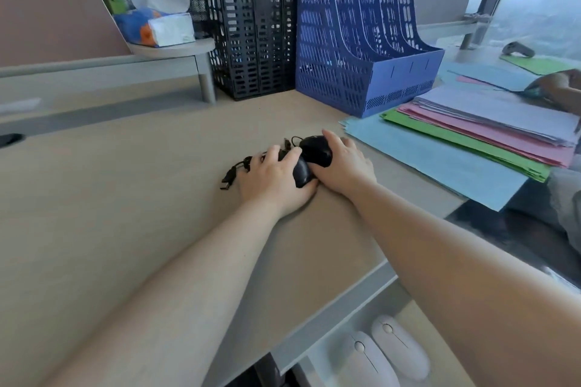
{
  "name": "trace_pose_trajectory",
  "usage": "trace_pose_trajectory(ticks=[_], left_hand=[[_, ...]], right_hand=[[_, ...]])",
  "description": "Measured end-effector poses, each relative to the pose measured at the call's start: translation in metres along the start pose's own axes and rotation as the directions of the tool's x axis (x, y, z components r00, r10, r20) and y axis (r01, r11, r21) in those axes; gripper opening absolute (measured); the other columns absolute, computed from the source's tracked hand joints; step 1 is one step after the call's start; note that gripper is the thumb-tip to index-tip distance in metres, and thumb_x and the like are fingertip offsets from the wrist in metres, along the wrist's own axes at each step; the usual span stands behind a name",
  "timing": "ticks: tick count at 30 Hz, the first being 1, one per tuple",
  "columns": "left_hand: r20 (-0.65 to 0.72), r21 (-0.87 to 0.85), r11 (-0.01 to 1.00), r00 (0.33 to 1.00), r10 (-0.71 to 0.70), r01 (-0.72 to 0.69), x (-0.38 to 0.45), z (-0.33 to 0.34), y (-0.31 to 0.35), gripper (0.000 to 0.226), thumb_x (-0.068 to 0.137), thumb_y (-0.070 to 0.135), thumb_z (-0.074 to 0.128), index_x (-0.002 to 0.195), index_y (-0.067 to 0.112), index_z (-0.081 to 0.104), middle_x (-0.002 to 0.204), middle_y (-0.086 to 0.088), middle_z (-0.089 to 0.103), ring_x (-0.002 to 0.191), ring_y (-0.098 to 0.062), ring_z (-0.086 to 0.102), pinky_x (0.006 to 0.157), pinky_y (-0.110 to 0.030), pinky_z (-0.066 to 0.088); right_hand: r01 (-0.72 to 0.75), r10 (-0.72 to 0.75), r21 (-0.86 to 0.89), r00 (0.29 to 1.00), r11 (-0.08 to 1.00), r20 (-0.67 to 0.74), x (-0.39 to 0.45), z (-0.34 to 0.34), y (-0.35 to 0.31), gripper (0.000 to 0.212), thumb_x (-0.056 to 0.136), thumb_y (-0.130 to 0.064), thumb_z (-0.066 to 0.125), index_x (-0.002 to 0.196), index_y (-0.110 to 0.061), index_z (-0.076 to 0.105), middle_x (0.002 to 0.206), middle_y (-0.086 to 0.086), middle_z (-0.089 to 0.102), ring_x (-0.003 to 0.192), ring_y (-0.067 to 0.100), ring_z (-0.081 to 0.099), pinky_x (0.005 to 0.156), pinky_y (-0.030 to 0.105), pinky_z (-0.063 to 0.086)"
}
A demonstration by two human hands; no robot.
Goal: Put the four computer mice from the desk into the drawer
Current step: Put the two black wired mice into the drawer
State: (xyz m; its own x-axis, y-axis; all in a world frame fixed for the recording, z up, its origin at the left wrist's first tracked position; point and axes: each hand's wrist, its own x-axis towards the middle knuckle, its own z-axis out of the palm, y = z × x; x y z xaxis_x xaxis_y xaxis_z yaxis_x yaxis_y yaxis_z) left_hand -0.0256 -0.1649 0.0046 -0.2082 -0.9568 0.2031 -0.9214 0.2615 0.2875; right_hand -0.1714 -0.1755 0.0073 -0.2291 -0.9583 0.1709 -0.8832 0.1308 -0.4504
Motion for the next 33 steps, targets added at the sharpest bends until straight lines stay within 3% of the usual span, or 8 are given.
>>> trace_pose_trajectory(ticks=[5,12,19,25,29,33], left_hand=[[-0.057,-0.073,0.997,0.998,-0.025,0.02,-0.005,0.004,0.011,0.051,0.076,0.044,0.056,0.124,0.029,0.045,0.127,-0.004,0.046,0.117,-0.036,0.046,0.091,-0.047,0.046],[-0.007,-0.016,0.999,0.999,0.032,-0.032,-0.02,-0.006,0.018,0.049,0.087,0.021,0.054,0.134,0.025,0.042,0.136,-0.009,0.039,0.102,-0.037,0.056,0.079,-0.041,0.047],[0.041,0.078,0.995,0.998,0.057,-0.06,-0.062,-0.026,0.026,0.048,0.089,0.008,0.045,0.134,0.022,0.043,0.129,-0.009,0.045,0.102,-0.036,0.057,0.072,-0.036,0.041],[0.031,0.126,0.989,0.997,0.068,-0.072,-0.114,-0.049,0.055,0.052,0.088,0.004,0.042,0.134,0.027,0.041,0.129,-0.008,0.043,0.107,-0.036,0.053,0.072,-0.036,0.037],[0.047,0.154,0.98,0.991,0.123,-0.128,-0.144,-0.065,0.083,0.048,0.087,0.0,0.042,0.128,0.024,0.045,0.127,-0.009,0.044,0.105,-0.036,0.053,0.076,-0.039,0.04],[0.034,0.177,0.972,0.988,0.152,-0.156,-0.172,-0.075,0.108,0.045,0.086,0.0,0.046,0.125,0.022,0.046,0.124,-0.01,0.045,0.103,-0.036,0.052,0.07,-0.037,0.036]], right_hand=[[-0.001,0.002,0.019,0.999,1.0,-0.034,-0.008,-0.001,0.0,0.065,0.083,-0.052,0.053,0.143,-0.034,0.036,0.136,0.012,0.048,0.133,0.033,0.039,0.108,0.042,0.035],[0.002,0.001,0.085,0.999,0.996,-0.035,-0.033,-0.011,0.005,0.061,0.085,-0.046,0.056,0.142,-0.034,0.04,0.134,0.012,0.05,0.129,0.033,0.041,0.104,0.039,0.039],[-0.032,0.031,0.047,0.999,0.998,0.019,-0.079,-0.026,0.015,0.058,0.086,-0.044,0.054,0.141,-0.032,0.039,0.129,0.013,0.054,0.124,0.036,0.045,0.099,0.04,0.042],[-0.073,0.076,-0.029,0.989,0.997,0.126,-0.122,-0.059,0.024,0.047,0.078,-0.038,0.06,0.119,-0.022,0.042,0.112,0.015,0.058,0.104,0.036,0.054,0.072,0.034,0.045],[-0.127,0.123,0.012,0.976,0.992,0.179,-0.155,-0.086,0.032,0.049,0.073,-0.039,0.067,0.109,-0.019,0.042,0.108,0.013,0.057,0.093,0.035,0.06,0.066,0.033,0.046],[-0.134,0.131,0.007,0.974,0.991,0.185,-0.19,-0.108,0.049,0.047,0.073,-0.036,0.068,0.107,-0.016,0.042,0.106,0.012,0.058,0.088,0.031,0.062,0.06,0.032,0.044]])
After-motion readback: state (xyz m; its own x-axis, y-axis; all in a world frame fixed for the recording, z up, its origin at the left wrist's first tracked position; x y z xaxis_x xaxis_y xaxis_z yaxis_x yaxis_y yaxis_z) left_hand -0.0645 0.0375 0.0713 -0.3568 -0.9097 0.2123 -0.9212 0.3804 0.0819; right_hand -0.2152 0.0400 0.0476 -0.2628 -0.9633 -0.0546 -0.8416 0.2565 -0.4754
